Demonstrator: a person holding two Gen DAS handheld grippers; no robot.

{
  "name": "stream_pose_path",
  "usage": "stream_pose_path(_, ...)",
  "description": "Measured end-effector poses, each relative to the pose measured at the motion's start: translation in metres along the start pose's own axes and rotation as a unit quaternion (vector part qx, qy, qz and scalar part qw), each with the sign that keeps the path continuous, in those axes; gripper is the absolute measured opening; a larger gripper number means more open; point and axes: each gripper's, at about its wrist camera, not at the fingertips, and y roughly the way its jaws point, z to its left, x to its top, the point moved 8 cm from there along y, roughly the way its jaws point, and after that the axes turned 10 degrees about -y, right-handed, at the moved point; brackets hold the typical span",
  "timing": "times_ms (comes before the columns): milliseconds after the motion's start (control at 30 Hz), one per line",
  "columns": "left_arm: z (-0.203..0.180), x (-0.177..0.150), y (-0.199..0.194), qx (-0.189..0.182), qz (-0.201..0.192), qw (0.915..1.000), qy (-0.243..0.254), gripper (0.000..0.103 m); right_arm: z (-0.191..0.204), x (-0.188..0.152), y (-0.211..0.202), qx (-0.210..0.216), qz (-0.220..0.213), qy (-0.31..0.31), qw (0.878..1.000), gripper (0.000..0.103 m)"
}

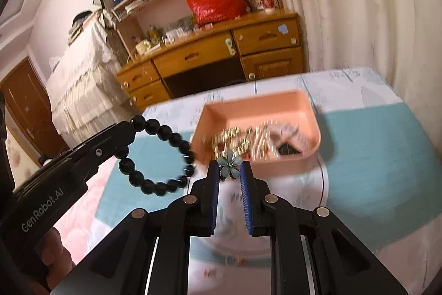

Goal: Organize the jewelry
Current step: 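Grasp the black bead bracelet with the left tool while the right tool grasps the flower brooch, then lower the bracelet and flower brooch into the pink tray and open both tools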

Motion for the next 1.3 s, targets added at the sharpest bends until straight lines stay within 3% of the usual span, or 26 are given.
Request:
stream_pose_path(333,-0.030,0.039,0.023,0.009,-0.045,0.9986,0.027,0.013,-0.036,0.069,0.005,-0.008,-0.048,-0.016,0.999,0.015)
stream_pose_path(533,-0.042,0.052,0.047,0.005,-0.028,0.9991,0.031,0.013,-0.049,0.092,0.011,-0.003,-0.054,-0.019,0.998,0.015)
stream_pose_path(600,-0.042,0.053,0.057,0.005,-0.007,0.9995,0.030,0.016,-0.052,0.094,0.019,-0.001,-0.037,-0.022,0.999,0.030)
stream_pose_path(633,-0.040,0.053,0.061,0.017,0.002,0.9994,0.030,0.022,-0.055,0.093,0.025,0.001,-0.023,-0.020,1.000,0.055)
stream_pose_path(667,-0.037,0.053,0.062,0.023,0.002,0.9994,0.027,0.044,-0.057,0.091,0.027,0.000,-0.019,-0.016,1.000,0.065)
stream_pose_path(700,-0.032,0.053,0.062,0.031,0.000,0.9994,0.018,0.070,-0.061,0.089,0.029,-0.006,-0.022,-0.010,1.000,0.065)
stream_pose_path(733,-0.028,0.053,0.060,0.032,-0.004,0.9994,0.011,0.077,-0.066,0.089,0.028,-0.006,-0.029,-0.005,1.000,0.065)
stream_pose_path(967,-0.003,0.031,0.062,0.046,0.022,0.9987,-0.011,0.079,-0.082,0.064,0.035,-0.015,-0.015,0.015,1.000,0.087)
stream_pose_path(1300,0.038,-0.060,0.053,0.087,0.112,0.9882,-0.058,0.080,-0.086,0.015,0.038,-0.012,0.040,0.000,0.999,0.092)
